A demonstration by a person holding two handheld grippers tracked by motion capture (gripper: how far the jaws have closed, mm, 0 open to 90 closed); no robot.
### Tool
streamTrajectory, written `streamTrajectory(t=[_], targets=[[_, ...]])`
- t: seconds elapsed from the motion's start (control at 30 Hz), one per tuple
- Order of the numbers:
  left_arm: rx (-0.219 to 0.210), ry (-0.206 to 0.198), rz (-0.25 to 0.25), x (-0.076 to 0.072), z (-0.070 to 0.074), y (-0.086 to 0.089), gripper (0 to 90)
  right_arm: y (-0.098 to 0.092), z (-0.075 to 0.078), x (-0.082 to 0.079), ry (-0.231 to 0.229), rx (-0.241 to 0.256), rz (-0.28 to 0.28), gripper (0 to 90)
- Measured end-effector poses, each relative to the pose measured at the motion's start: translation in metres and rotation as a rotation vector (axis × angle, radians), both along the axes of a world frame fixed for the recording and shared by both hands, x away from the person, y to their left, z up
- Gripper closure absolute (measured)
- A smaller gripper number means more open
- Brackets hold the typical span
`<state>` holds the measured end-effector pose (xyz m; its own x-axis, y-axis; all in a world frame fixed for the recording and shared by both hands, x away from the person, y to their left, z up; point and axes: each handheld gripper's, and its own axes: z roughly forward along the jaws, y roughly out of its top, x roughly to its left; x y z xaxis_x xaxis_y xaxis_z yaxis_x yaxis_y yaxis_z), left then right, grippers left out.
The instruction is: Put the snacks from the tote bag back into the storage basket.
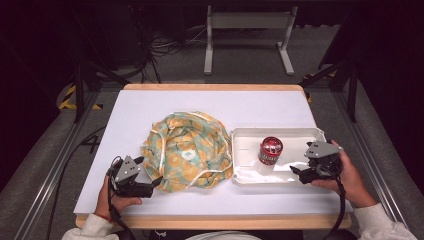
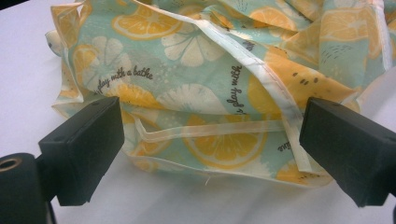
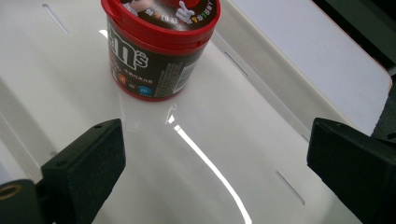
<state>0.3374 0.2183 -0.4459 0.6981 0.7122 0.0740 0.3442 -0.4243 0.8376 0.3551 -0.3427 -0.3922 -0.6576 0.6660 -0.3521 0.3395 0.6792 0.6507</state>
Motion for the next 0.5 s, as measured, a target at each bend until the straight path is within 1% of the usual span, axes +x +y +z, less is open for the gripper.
streamTrajectory(t=[0.1,0.33,0.4,0.43,0.5], targets=[[-0.001,-0.004,-0.001,0.0,0.0,0.0,7.4,-0.005,-0.003,-0.005,-0.002,0.017,-0.013,5.1],[0.002,-0.009,0.002,0.0,0.0,0.0,7.4,-0.012,-0.011,-0.015,-0.005,0.044,-0.014,5.2],[0.002,-0.006,0.003,0.0,0.0,0.0,7.4,-0.014,-0.015,-0.019,-0.016,0.052,-0.02,5.2],[0.002,-0.012,0.002,0.0,0.0,0.0,7.4,-0.016,-0.016,-0.021,-0.015,0.06,-0.027,5.1],[0.001,-0.01,0.003,0.0,0.0,0.0,7.4,-0.019,-0.017,-0.025,-0.036,0.083,-0.034,5.3]])
